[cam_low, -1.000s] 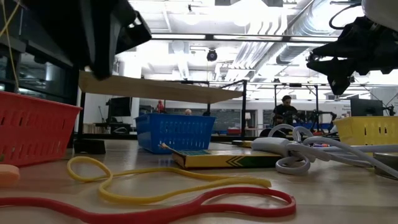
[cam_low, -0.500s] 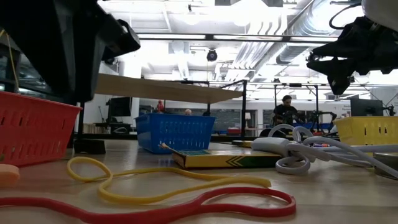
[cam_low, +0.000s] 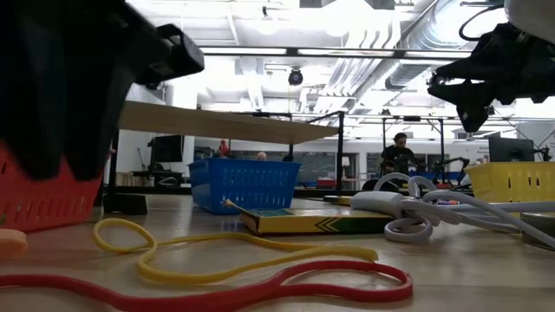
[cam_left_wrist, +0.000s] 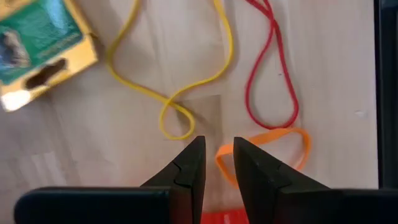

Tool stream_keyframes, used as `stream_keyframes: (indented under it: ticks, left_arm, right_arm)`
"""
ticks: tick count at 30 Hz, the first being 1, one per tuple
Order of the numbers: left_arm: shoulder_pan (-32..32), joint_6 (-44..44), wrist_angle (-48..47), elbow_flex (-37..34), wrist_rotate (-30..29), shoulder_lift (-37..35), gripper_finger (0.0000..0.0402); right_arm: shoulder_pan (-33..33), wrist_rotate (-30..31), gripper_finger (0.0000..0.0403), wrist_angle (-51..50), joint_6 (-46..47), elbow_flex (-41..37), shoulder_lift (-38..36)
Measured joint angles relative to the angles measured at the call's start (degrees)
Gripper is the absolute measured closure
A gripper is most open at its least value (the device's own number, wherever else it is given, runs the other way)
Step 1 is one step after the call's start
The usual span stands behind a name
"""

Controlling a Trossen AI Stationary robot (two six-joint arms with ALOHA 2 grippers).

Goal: Pick & Place Office Desk Supplies
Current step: Put the orange rubber band into the red bin

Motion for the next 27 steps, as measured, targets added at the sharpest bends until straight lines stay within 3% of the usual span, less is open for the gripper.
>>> stream_keyframes:
  ticks: [11,22,27]
  left_arm:
    - [-1.6,0.5,0.6,0.1,-0.4,0.7,0.0325]
    - [-2.0,16.3,0.1,0.4,0.1,0.7,0.0325]
    - [-2.0,18.3,-0.2,1.6,0.7,0.7,0.0325]
  right_arm:
    - [0.0,0.0,0.0253,0.0,0.0,0.0,0.0]
    - [0.0,0.0,0.0253,0.0,0.0,0.0,0.0]
    - [0.0,0.0,0.0253,0.0,0.0,0.0,0.0]
